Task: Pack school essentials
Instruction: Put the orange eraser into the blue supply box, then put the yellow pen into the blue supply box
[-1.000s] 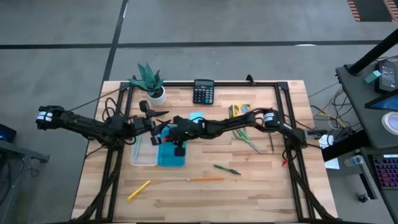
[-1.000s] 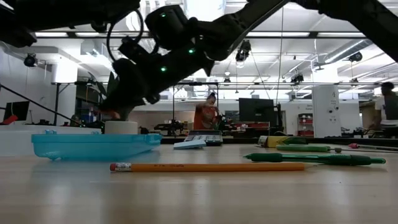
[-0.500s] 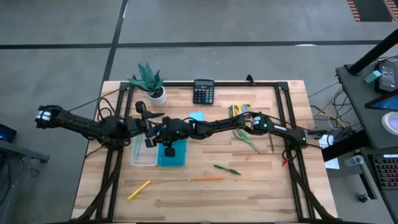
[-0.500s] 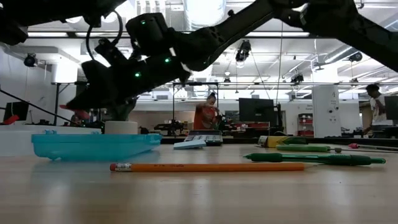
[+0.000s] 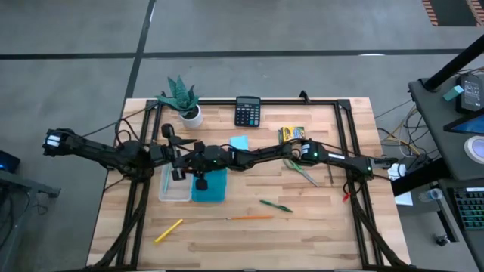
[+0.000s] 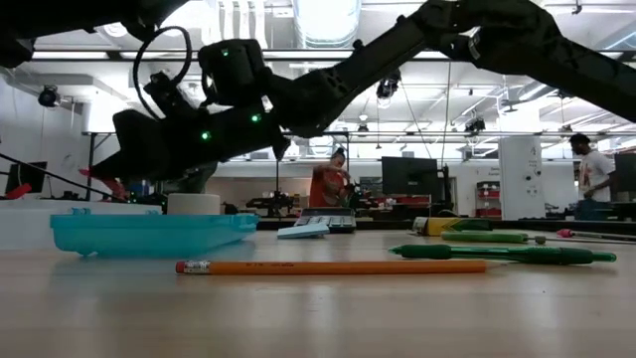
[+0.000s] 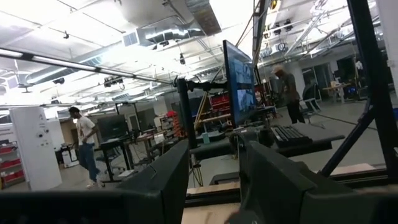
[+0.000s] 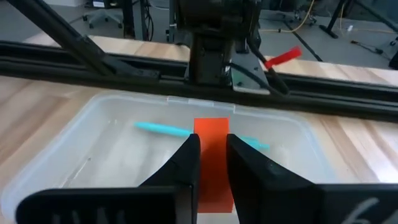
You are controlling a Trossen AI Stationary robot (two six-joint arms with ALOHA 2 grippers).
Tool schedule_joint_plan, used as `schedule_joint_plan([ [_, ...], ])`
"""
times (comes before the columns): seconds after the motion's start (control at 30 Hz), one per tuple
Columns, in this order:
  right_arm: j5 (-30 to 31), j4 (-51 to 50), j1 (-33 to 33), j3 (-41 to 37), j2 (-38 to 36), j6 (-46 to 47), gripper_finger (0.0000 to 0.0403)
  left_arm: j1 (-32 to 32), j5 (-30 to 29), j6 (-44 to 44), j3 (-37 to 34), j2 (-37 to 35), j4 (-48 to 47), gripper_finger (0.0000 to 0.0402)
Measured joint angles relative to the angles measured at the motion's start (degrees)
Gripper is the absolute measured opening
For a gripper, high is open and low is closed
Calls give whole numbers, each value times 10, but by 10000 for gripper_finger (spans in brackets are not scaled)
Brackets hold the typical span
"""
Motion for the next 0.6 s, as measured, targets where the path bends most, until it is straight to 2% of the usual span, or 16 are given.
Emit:
schedule_joint_plan([
  [0.37,1,10,-1,0,10,18,141,0,0,0,0,0,-4,146],
  [0.6,1,10,-2,0,10,16,172,0,0,1,0,1,-4,146],
])
